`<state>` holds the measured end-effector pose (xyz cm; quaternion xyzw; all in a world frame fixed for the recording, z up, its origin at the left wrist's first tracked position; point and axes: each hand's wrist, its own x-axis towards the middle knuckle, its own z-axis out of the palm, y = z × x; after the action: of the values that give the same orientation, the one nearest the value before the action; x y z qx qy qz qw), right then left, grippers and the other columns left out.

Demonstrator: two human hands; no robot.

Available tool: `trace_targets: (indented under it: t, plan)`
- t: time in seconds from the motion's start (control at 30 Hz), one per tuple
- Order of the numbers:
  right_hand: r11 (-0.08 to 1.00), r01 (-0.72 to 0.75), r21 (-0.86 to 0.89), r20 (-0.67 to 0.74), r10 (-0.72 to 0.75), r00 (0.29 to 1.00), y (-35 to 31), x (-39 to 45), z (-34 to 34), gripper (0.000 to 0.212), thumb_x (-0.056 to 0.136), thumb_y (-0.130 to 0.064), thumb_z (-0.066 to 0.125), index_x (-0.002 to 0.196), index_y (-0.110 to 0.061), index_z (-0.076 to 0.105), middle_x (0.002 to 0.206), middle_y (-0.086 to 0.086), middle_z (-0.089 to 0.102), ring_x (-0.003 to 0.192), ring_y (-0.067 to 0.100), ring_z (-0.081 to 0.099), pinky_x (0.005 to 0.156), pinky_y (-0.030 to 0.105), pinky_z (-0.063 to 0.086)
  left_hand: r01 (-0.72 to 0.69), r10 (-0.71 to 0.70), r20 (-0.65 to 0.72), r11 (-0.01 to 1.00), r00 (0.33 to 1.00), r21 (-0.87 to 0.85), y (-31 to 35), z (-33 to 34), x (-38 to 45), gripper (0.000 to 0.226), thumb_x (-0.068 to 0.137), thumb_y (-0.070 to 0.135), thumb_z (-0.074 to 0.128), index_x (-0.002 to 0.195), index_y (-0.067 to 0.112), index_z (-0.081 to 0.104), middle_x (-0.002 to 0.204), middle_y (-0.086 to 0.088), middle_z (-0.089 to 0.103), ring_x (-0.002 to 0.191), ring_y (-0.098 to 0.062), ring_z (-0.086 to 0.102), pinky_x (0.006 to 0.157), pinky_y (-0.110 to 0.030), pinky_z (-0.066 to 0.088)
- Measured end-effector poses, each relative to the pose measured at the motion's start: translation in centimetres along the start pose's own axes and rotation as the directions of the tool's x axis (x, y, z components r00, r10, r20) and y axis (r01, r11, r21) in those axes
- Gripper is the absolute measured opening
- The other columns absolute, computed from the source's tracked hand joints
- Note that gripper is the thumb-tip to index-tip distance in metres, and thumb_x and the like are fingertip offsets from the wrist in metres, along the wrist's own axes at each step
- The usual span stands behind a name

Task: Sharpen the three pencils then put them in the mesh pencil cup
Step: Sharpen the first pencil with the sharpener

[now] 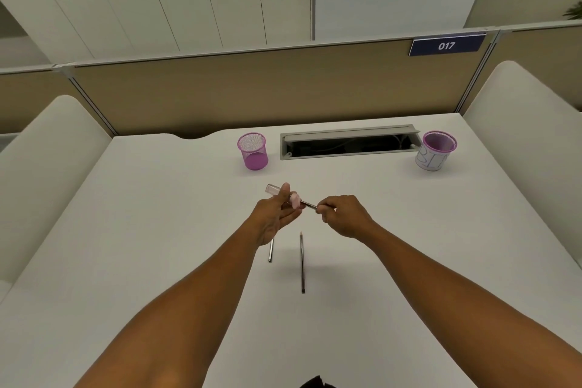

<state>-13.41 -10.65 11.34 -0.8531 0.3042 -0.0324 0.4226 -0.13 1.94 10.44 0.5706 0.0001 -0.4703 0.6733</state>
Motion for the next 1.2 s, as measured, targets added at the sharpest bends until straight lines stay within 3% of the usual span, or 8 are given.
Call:
trace_targets:
  t: [0.17, 0.3, 0.5, 0.6, 0.73, 0.93, 1.07, 1.2]
  plan:
    - [0.995, -0.089, 0.037, 0.159, 0.082, 0.984, -0.9, 0.3, -1.0, 0.019, 0.097, -0.023, 0.052, 0.104, -0.011, 0.065, 0.096, 0.003, 0.069, 0.072, 0.01, 0.054, 0.059, 0.02, 0.041, 0.001, -0.001, -0.017, 1.0, 1.0, -0.018, -0.1, 0.0, 0.4, 0.037, 0.092, 0.038, 0.058, 0.094, 0.001, 0.061, 0.098, -0.016, 0.067, 0.087, -0.022, 0.072, 0.081, -0.028, 0.059]
    - [0.993, 0.014, -0.115, 0.056, -0.008, 0.998, -0.5, 0.7, -0.6, 0.021, 0.094, -0.036, 0.057, 0.106, -0.018, 0.06, 0.1, 0.002, 0.067, 0.086, 0.018, 0.061, 0.069, 0.026, 0.048, 0.015, -0.017, -0.102, 1.0, 0.995, -0.017, 0.4, 0.2, 1.0, 0.041, 0.09, 0.037, 0.06, 0.105, -0.001, 0.06, 0.088, -0.013, 0.072, 0.089, -0.027, 0.073, 0.081, -0.032, 0.059]
    - [0.831, 0.128, -0.541, -0.209, -0.281, 0.937, -0.1, -0.1, 0.3, 0.032, 0.1, -0.034, 0.041, 0.089, -0.013, 0.063, 0.083, -0.001, 0.057, 0.065, 0.019, 0.051, 0.056, 0.028, 0.032, 0.058, -0.063, -0.099, 0.997, 0.993, -0.055, 1.3, 0.9, 1.5, 0.036, 0.095, 0.03, 0.056, 0.106, -0.004, 0.056, 0.072, -0.011, 0.069, 0.081, -0.028, 0.073, 0.08, -0.037, 0.06]
    - [0.868, 0.021, -0.496, -0.166, -0.119, 0.979, -0.8, 0.2, -0.1, 0.034, 0.099, -0.033, 0.041, 0.079, -0.013, 0.06, 0.075, -0.001, 0.056, 0.065, 0.021, 0.052, 0.054, 0.028, 0.032, 0.069, -0.076, -0.101, 0.995, 0.992, -0.079, 1.4, 1.3, 1.5, 0.033, 0.096, 0.027, 0.055, 0.103, -0.005, 0.055, 0.066, -0.011, 0.066, 0.068, -0.024, 0.072, 0.077, -0.038, 0.06]
    - [0.968, -0.203, -0.149, 0.066, 0.215, 0.974, -1.7, 1.4, -1.5, 0.044, 0.098, -0.037, 0.043, 0.091, -0.002, 0.071, 0.086, 0.007, 0.063, 0.075, 0.021, 0.054, 0.066, 0.03, 0.04, 0.072, -0.088, -0.133, 0.991, 0.987, -0.117, 1.2, 1.8, 1.4, 0.026, 0.095, 0.024, 0.057, 0.094, -0.002, 0.058, 0.077, -0.013, 0.063, 0.052, -0.016, 0.067, 0.072, -0.039, 0.059]
    - [0.968, 0.041, -0.248, -0.03, -0.05, 0.998, -0.7, 0.8, -1.0, 0.024, 0.095, -0.038, 0.053, 0.095, -0.015, 0.061, 0.089, 0.0, 0.057, 0.077, 0.017, 0.054, 0.064, 0.027, 0.041, 0.049, -0.053, -0.158, 0.998, 0.986, -0.031, 2.0, 2.5, 1.6, 0.03, 0.096, 0.026, 0.055, 0.104, -0.003, 0.056, 0.078, -0.013, 0.063, 0.055, -0.019, 0.069, 0.077, -0.04, 0.059]
    - [0.834, 0.163, -0.526, -0.204, -0.311, 0.928, -0.2, -0.1, -0.4, 0.029, 0.098, -0.031, 0.047, 0.084, -0.011, 0.062, 0.08, 0.001, 0.052, 0.06, 0.022, 0.048, 0.051, 0.028, 0.028, 0.048, -0.046, -0.135, 0.999, 0.99, 0.013, 2.2, 2.9, 1.4, 0.028, 0.098, 0.027, 0.053, 0.104, -0.001, 0.051, 0.075, -0.011, 0.061, 0.059, -0.021, 0.069, 0.089, -0.042, 0.056]
    - [0.895, 0.064, -0.441, -0.145, -0.141, 0.979, -0.8, -0.2, -0.9, 0.037, 0.098, -0.033, 0.045, 0.07, -0.011, 0.054, 0.065, -0.001, 0.049, 0.061, 0.022, 0.048, 0.05, 0.028, 0.028, 0.056, -0.051, -0.14, 0.998, 0.989, 0.029, 2.3, 3.2, 1.1, 0.028, 0.097, 0.026, 0.054, 0.102, -0.001, 0.051, 0.076, -0.012, 0.062, 0.067, -0.023, 0.068, 0.091, -0.042, 0.055]
